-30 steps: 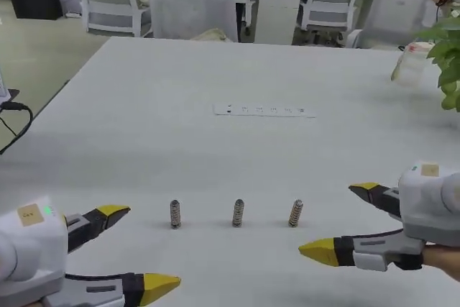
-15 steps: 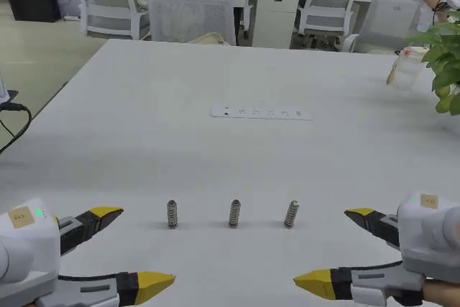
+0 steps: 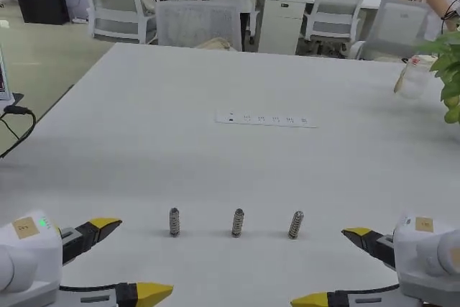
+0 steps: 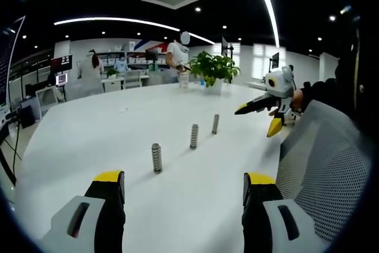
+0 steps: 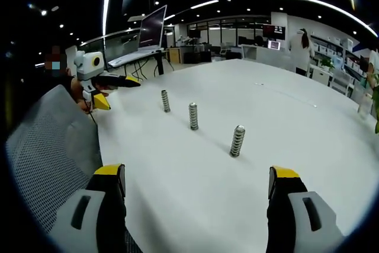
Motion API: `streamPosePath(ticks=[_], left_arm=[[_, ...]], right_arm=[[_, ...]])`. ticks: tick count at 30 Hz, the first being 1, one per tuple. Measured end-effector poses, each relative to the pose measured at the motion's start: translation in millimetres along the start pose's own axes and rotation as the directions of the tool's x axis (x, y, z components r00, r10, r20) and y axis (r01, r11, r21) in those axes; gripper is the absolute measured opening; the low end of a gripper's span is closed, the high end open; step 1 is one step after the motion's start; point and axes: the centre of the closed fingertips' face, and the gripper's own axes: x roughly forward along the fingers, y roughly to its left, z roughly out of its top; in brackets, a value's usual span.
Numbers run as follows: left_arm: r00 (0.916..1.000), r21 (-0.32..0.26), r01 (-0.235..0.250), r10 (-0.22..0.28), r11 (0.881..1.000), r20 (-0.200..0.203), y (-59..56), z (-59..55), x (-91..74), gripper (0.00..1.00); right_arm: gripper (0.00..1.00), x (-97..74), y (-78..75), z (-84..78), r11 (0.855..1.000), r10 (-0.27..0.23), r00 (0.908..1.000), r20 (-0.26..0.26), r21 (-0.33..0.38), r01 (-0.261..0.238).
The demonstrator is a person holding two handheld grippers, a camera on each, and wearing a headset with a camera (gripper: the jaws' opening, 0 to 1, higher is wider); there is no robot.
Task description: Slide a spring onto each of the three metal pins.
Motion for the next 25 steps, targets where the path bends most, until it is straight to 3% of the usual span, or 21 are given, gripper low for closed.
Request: streamPosePath(ticks=[25], left_arm=[[1.0000,-0.021,-0.003,0.002,1.000,-0.008,3.7,-8.0,5.2,0.79]], right_arm=[[1.00,6.5,-1.1,0.5,1.000,-0.015,0.9999,0.008,0.017,0.014]])
